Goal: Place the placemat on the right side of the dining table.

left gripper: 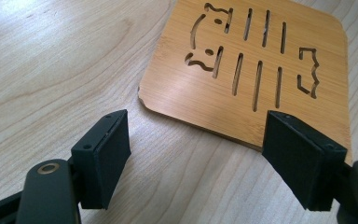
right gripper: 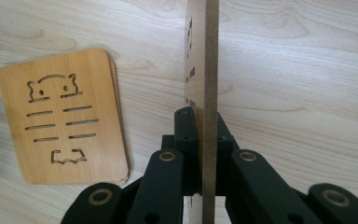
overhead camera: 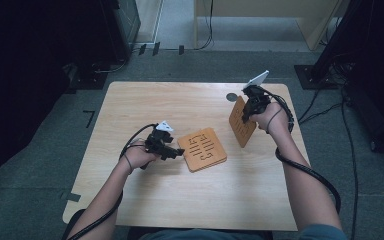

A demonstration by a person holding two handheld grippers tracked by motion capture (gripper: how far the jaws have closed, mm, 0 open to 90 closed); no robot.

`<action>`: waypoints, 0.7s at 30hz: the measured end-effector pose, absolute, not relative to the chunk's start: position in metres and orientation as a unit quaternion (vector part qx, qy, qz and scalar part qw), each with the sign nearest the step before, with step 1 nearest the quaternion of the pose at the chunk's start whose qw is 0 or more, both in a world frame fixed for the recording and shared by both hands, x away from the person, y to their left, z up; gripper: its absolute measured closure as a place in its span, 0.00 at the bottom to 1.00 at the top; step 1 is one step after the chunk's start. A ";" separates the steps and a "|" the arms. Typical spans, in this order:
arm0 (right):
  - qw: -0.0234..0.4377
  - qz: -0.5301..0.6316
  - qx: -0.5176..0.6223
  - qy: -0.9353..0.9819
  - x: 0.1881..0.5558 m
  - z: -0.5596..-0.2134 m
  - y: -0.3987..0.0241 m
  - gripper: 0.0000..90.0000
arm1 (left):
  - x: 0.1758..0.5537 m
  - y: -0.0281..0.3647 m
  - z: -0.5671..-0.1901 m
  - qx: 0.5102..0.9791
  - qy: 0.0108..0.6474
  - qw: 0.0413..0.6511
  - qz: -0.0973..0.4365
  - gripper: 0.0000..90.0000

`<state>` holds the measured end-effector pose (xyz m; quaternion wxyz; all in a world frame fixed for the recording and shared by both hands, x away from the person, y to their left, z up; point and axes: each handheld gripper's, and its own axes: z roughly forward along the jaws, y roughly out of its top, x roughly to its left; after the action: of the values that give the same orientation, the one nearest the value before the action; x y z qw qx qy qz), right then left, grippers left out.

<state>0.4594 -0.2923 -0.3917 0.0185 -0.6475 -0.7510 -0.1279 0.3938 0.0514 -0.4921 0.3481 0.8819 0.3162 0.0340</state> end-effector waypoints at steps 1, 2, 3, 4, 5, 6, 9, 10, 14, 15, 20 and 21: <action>0.018 -0.126 -0.649 -0.750 0.460 -0.391 -0.294 0.97 | 0.394 0.051 -0.492 0.882 0.315 0.348 0.034 0.25; 0.016 -0.128 -0.650 -0.749 0.460 -0.391 -0.296 0.97 | 0.394 0.051 -0.492 0.883 0.315 0.347 0.034 0.25; 0.019 -0.128 -0.654 -0.745 0.460 -0.390 -0.297 0.97 | 0.394 0.051 -0.492 0.883 0.314 0.347 0.033 0.25; 0.019 -0.128 -0.654 -0.745 0.460 -0.390 -0.297 0.97 | 0.394 0.051 -0.492 0.883 0.314 0.347 0.033 0.25; 0.017 -0.131 -0.654 -0.745 0.461 -0.390 -0.299 0.97 | 0.394 0.051 -0.492 0.883 0.314 0.347 0.033 0.25; 0.017 -0.130 -0.655 -0.744 0.461 -0.389 -0.301 0.97 | 0.394 0.051 -0.492 0.883 0.314 0.347 0.034 0.25; 0.016 -0.131 -0.663 -0.737 0.463 -0.390 -0.304 0.97 | 0.394 0.051 -0.493 0.883 0.314 0.347 0.034 0.25; 0.016 -0.131 -0.663 -0.737 0.463 -0.390 -0.304 0.97 | 0.393 0.051 -0.493 0.883 0.313 0.347 0.034 0.25; 0.012 -0.129 -0.665 -0.735 0.466 -0.390 -0.308 0.97 | 0.394 0.051 -0.493 0.883 0.314 0.347 0.034 0.25; 0.011 -0.129 -0.668 -0.733 0.467 -0.390 -0.308 0.97 | 0.394 0.051 -0.493 0.883 0.315 0.347 0.034 0.25; 0.002 -0.126 -0.681 -0.721 0.469 -0.389 -0.321 0.97 | 0.394 0.052 -0.494 0.884 0.314 0.346 0.034 0.25; 0.000 -0.125 -0.689 -0.714 0.470 -0.390 -0.327 0.97 | 0.394 0.052 -0.494 0.884 0.315 0.345 0.035 0.25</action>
<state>0.4704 -0.3272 -0.3899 0.0002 -0.6886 -0.7143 -0.1253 0.3945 0.0524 -0.4939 0.3446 0.8836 0.3153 0.0350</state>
